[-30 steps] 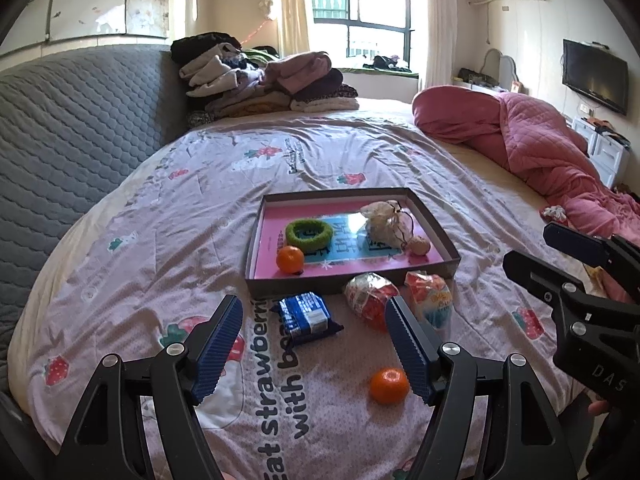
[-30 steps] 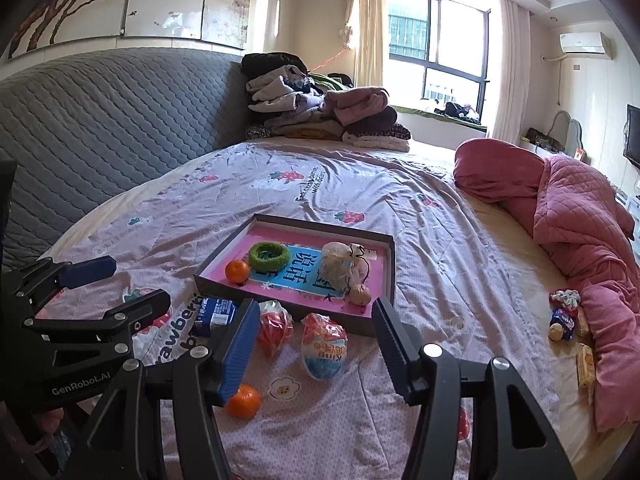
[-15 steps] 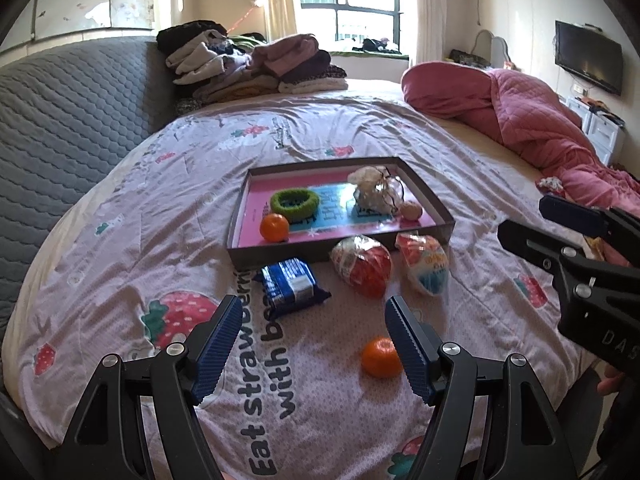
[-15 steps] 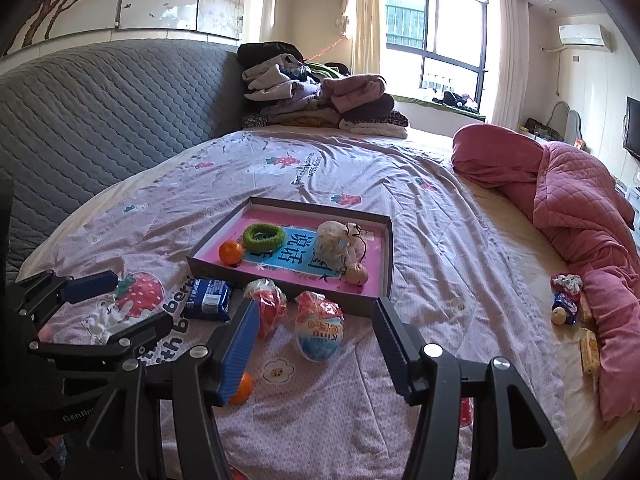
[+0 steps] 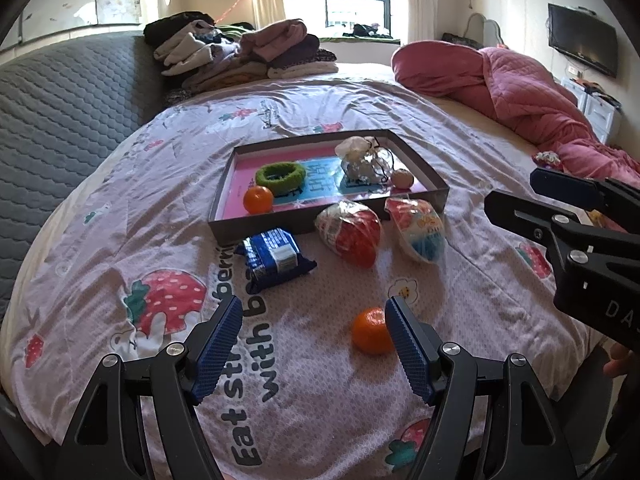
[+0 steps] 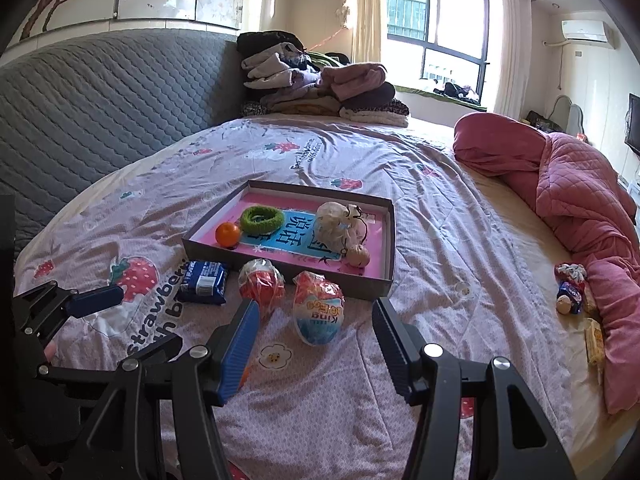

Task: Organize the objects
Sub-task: 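Move left gripper to loose tangerine while right gripper approaches bagged Kinder egg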

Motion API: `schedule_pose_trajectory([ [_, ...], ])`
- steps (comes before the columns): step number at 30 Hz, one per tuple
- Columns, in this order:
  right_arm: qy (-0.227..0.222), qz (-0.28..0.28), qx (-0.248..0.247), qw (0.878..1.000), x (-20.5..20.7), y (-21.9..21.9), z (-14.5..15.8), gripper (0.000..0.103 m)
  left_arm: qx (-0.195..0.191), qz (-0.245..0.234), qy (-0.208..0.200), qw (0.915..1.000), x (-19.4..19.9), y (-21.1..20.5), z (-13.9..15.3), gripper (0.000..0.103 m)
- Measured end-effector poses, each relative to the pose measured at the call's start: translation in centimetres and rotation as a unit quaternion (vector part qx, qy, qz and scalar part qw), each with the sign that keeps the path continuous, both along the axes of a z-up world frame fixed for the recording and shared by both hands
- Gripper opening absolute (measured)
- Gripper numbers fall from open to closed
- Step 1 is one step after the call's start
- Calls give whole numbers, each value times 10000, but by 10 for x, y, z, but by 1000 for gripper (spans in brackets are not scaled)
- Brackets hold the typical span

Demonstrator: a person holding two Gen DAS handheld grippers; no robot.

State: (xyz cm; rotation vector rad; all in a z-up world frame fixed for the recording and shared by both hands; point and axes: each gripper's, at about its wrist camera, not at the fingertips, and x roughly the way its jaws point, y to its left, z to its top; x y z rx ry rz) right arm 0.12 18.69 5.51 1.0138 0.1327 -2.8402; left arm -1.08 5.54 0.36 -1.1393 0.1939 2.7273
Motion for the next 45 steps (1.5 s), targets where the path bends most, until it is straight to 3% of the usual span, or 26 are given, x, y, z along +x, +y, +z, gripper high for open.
schedule_pose_trajectory([
  [21,-425,8,22,9991,-13,1,-42,58,-27,-216,-445,9988,-6,10,-43,75],
  [45,-706,44,47,9975,-49,1,-74,58,199,-398,-688,9966,-25,22,-70,75],
])
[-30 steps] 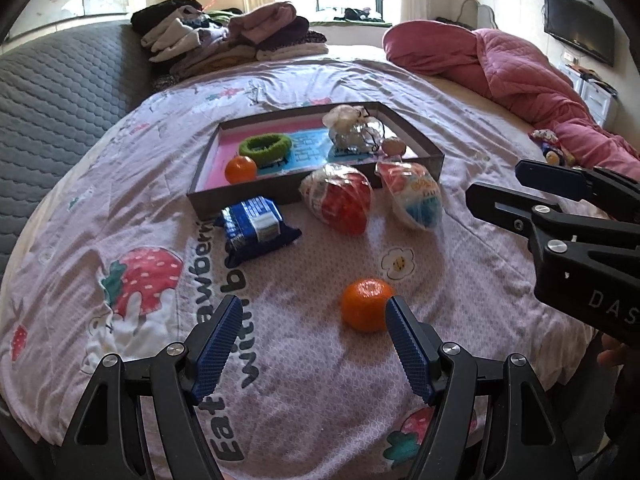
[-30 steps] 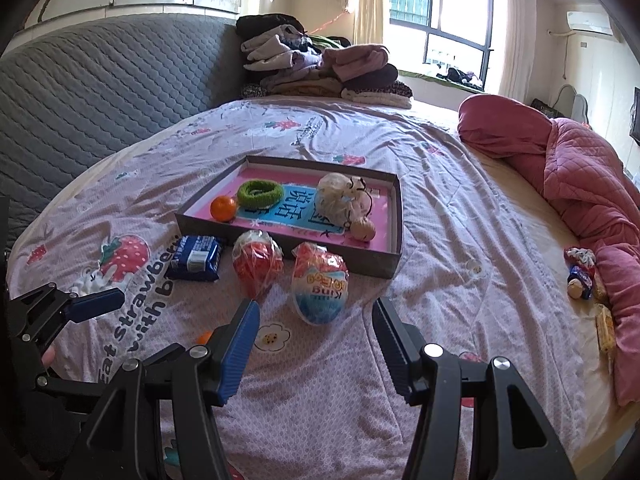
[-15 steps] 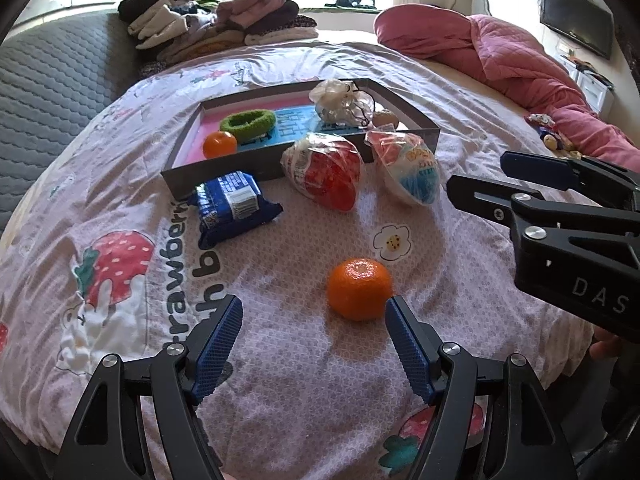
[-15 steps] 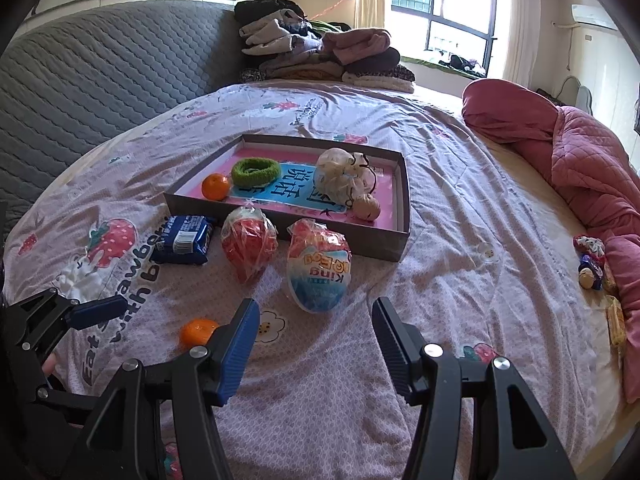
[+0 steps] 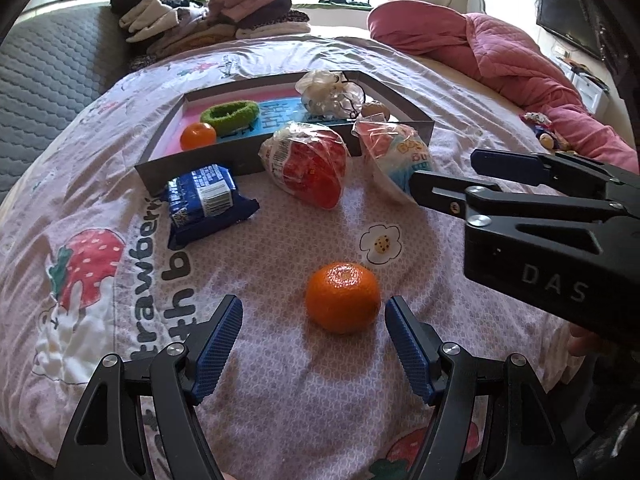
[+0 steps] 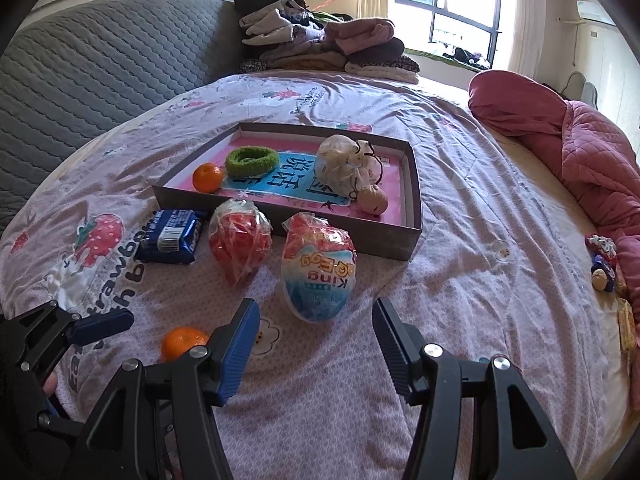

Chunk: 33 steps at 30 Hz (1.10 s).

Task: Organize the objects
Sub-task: 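Close left gripper on tangerine while right gripper closes on bagged Kinder egg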

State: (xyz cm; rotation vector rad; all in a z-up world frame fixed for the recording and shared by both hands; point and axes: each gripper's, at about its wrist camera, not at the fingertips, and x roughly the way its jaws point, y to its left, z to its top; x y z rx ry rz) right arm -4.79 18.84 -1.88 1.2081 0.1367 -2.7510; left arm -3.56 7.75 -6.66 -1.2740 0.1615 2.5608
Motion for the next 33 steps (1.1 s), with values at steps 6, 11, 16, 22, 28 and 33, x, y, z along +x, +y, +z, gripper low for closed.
schedule_pose_trajectory([
  [6,-86,-15,-54,9999,-13,2,-10,58,4,-10,-41,10000,-5,3,-7,75],
  [11,-141,-22,-103,9998,-23,4,-15,58,29,6,-68,10000,-10,4,-10,75],
  [16,-195,-23,-196,9996,-33,6,-21,58,46,32,-89,9999,-16,5,-14,75],
  [22,-231,-13,-211,9995,-45,4,-26,58,48,51,-55,10000,-21,6,-17,75],
  [28,-247,-18,-309,9992,-56,5,-31,58,61,54,-12,10000,-25,7,-19,75],
  [33,-249,-53,-404,9989,-63,7,-35,58,99,53,9,9999,-29,8,-20,74],
])
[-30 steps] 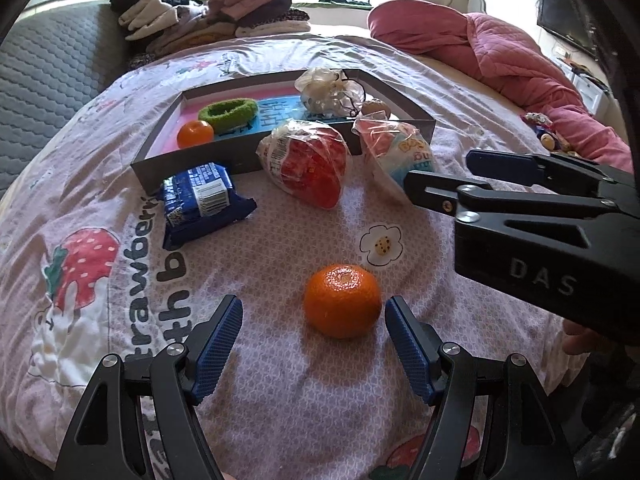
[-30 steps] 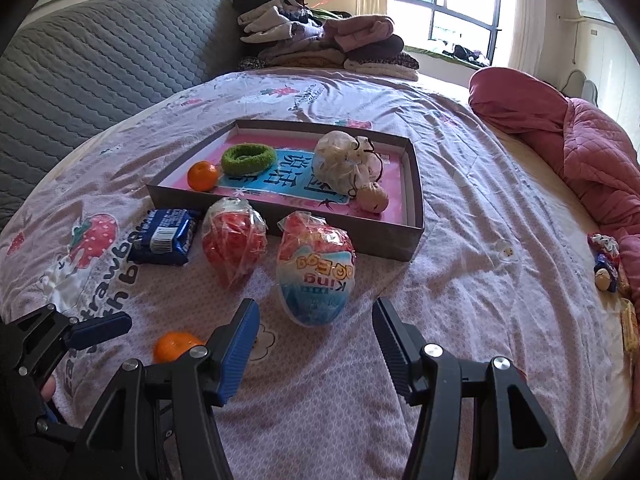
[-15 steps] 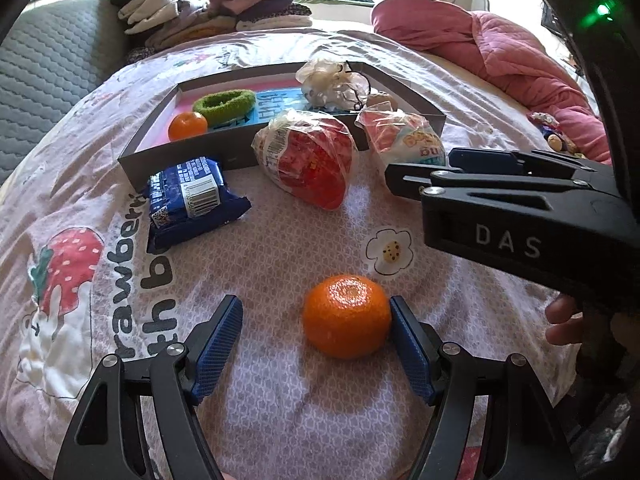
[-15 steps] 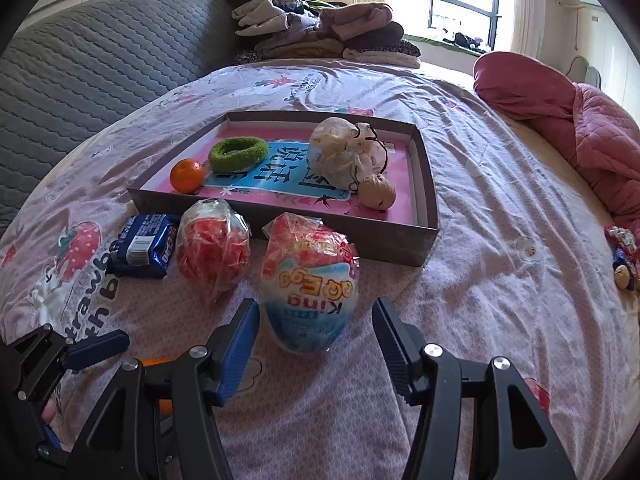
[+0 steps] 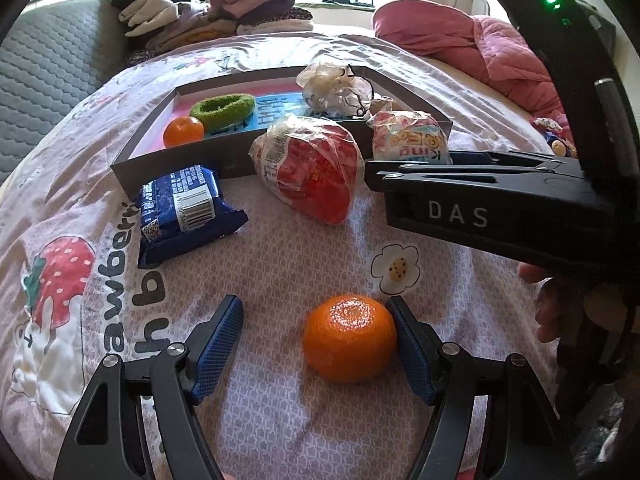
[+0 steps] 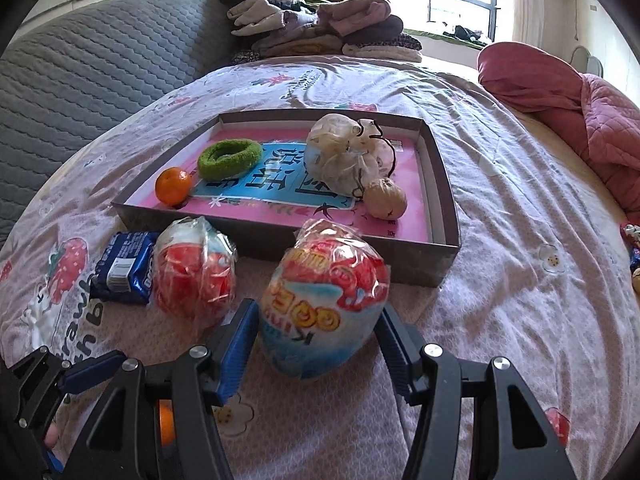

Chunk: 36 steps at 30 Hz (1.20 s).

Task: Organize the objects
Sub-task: 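Close left gripper on tangerine while right gripper closes on bagged Kinder egg, then carry tangerine with left gripper while right gripper carries Kinder egg bag to tray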

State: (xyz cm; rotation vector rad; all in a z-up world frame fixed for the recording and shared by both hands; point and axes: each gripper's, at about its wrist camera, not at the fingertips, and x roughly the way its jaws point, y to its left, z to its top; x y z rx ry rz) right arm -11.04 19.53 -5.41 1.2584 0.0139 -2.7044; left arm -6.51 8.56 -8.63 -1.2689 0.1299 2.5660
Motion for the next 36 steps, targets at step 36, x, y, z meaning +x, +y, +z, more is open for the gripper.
schedule_pose_trajectory([
  [36,250,-26,-80,9997,17,2,10,53,156,53,265,9995,5,-7,16,40],
])
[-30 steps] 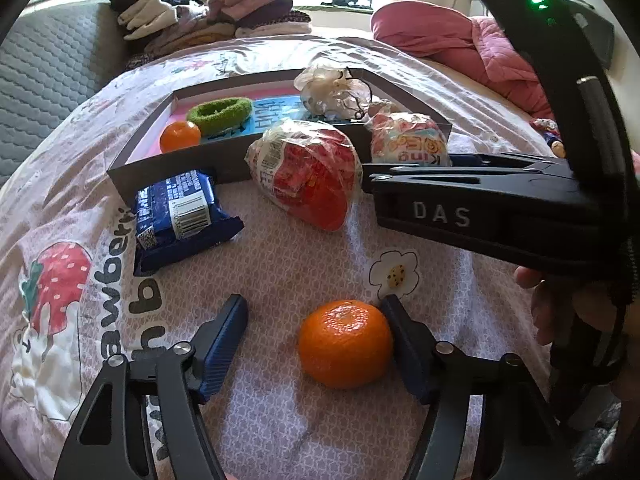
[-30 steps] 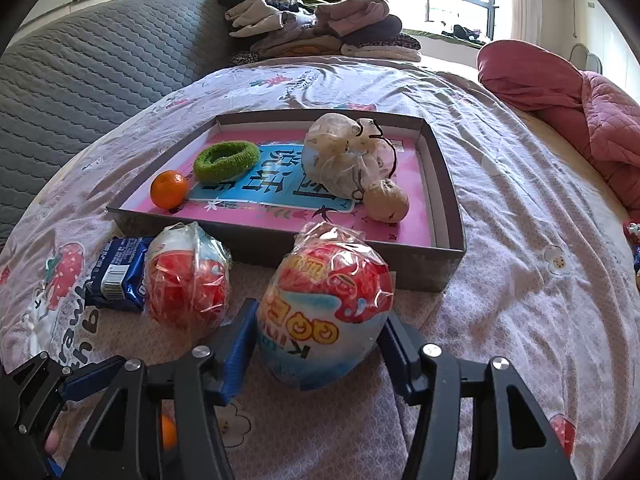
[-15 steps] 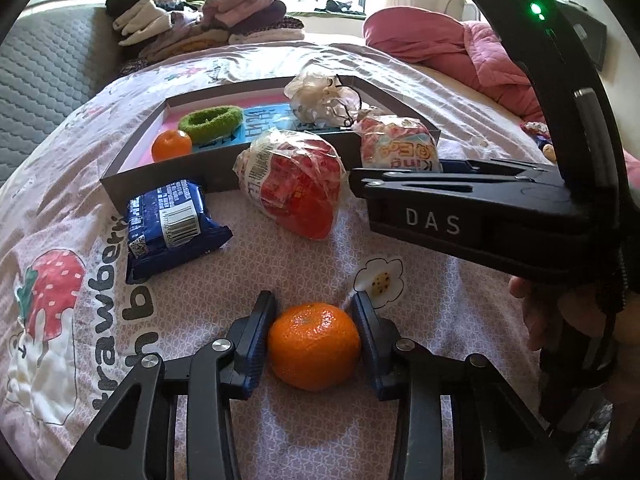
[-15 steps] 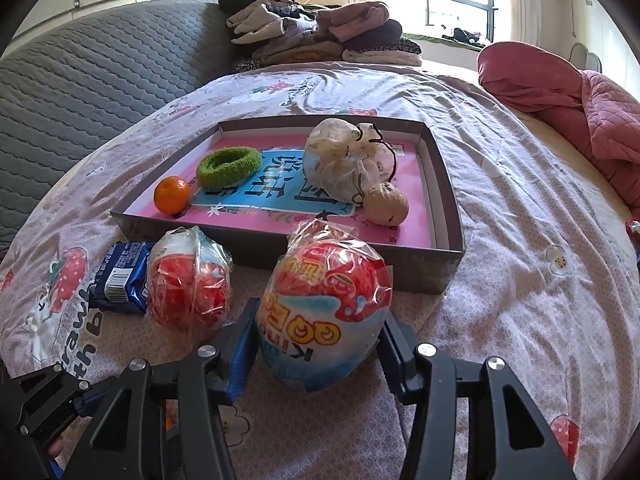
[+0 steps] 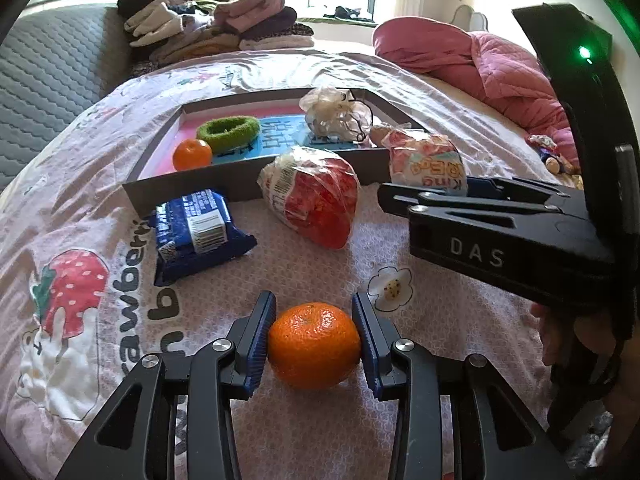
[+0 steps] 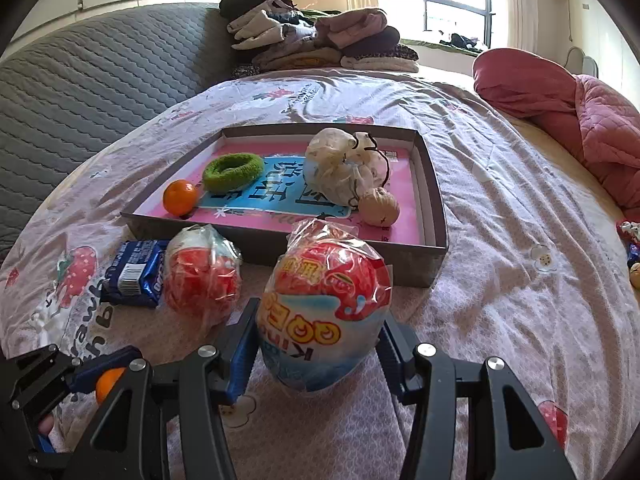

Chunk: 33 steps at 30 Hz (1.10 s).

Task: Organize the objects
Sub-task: 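Carry tangerine with left gripper while right gripper carries Kinder egg bag to tray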

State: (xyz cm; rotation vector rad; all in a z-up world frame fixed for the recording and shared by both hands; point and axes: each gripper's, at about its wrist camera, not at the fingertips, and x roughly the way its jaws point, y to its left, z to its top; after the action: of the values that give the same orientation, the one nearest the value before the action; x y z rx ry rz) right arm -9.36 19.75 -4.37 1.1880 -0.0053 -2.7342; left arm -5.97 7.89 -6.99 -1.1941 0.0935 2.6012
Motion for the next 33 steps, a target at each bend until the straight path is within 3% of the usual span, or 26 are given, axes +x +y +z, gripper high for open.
schedule_pose_trajectory([
  [16,139,43,-2,9999,29,-3,24,53,-40,281,289,9992,15,-17,27,40],
  [33,627,18,-154,9979,63,-5,71,53,-195,623,953,9933,32,-39,74,40],
])
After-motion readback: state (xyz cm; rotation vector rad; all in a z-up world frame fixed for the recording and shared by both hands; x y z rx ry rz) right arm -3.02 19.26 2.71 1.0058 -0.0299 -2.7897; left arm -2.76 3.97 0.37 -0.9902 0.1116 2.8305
